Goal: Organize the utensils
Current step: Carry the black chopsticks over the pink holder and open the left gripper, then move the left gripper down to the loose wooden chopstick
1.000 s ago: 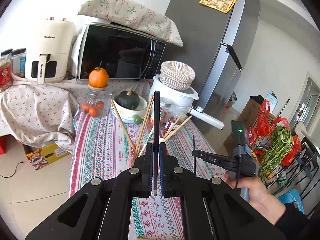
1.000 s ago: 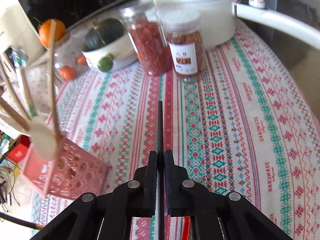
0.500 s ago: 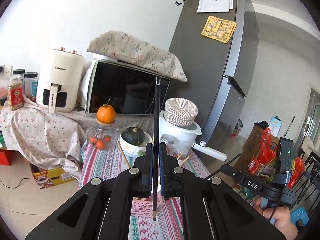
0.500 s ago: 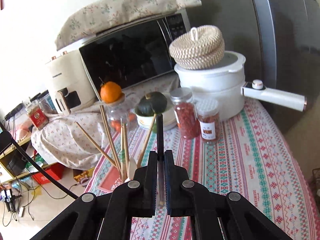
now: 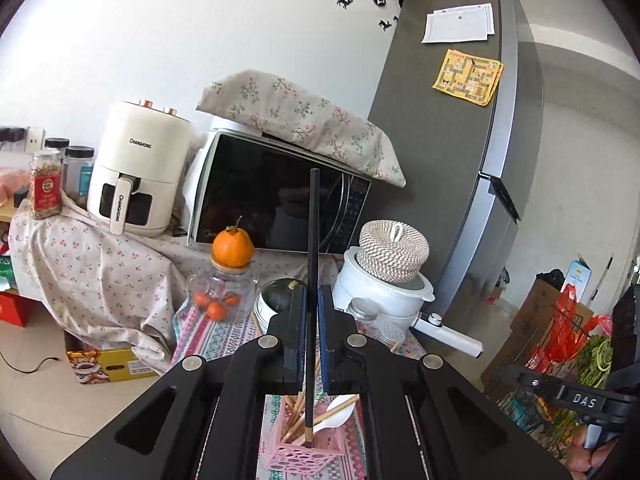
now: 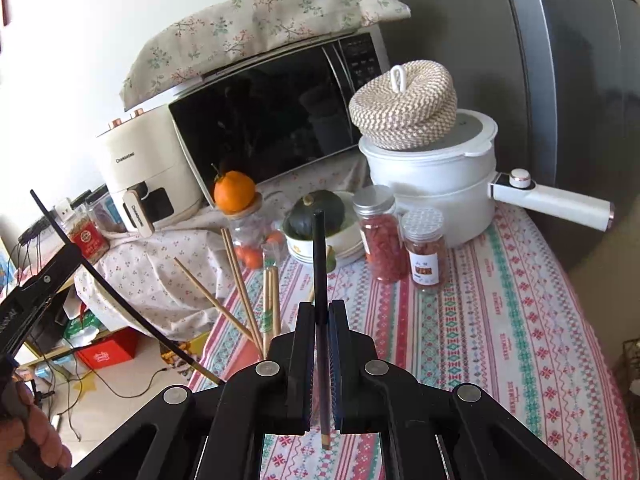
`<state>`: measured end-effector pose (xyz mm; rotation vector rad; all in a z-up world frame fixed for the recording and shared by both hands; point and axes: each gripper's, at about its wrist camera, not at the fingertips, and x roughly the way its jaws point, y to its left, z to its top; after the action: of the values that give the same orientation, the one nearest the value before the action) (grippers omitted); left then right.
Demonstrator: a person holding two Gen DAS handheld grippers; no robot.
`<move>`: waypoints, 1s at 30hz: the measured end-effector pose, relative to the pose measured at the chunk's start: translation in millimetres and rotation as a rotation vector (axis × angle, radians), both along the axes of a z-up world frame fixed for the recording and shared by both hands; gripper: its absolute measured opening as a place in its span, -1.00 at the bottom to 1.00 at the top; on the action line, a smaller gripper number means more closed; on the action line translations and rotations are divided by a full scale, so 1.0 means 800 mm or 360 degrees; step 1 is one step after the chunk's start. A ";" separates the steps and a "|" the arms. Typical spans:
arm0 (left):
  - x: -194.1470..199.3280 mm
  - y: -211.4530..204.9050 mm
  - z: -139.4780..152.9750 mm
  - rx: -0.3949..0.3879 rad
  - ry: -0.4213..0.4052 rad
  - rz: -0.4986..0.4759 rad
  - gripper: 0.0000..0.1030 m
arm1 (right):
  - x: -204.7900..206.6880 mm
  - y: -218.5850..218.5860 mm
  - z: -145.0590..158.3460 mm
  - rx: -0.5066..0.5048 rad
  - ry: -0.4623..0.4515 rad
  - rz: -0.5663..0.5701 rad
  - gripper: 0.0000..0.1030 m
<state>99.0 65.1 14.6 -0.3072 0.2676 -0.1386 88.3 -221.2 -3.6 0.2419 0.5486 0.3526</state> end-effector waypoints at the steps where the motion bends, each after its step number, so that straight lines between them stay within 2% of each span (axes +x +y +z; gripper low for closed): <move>1: 0.006 -0.001 -0.003 0.0008 0.0007 0.0014 -0.90 | -0.002 -0.001 0.002 0.0008 -0.0008 -0.0001 -0.91; 9: 0.053 -0.015 -0.040 0.0052 0.0163 0.0018 -0.90 | -0.007 -0.007 0.014 0.0076 -0.0053 -0.0010 -0.91; 12: 0.074 -0.023 -0.058 0.0049 0.0328 -0.0041 -0.87 | -0.007 -0.007 0.017 0.0103 -0.0065 -0.0008 -0.91; 14: 0.077 -0.022 -0.065 0.0023 0.0397 -0.0046 -0.79 | -0.008 -0.007 0.019 0.0117 -0.0080 -0.0010 -0.91; 16: 0.074 -0.020 -0.067 0.0003 0.0438 -0.0067 -0.39 | -0.008 -0.005 0.023 0.0121 -0.0101 -0.0014 -0.91; 18: 0.065 -0.017 -0.065 0.0008 0.0436 -0.0081 -0.11 | -0.007 -0.003 0.026 0.0128 -0.0122 -0.0015 -0.91; 19: 0.061 -0.015 -0.064 0.0020 0.0440 -0.0090 -0.03 | -0.007 -0.002 0.028 0.0137 -0.0132 -0.0015 -0.91; 23: 0.044 -0.005 -0.066 0.0095 0.0475 -0.0108 0.01 | -0.006 0.002 0.033 0.0197 -0.0163 -0.0014 -0.91; 30: 0.024 0.022 -0.086 0.0123 0.0607 -0.0138 0.07 | 0.002 0.018 0.032 0.0238 -0.0200 -0.0009 -0.91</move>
<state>118.1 82.4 -54.0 -0.2436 0.6630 -0.1546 89.9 -207.0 21.8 0.3632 0.3982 0.4010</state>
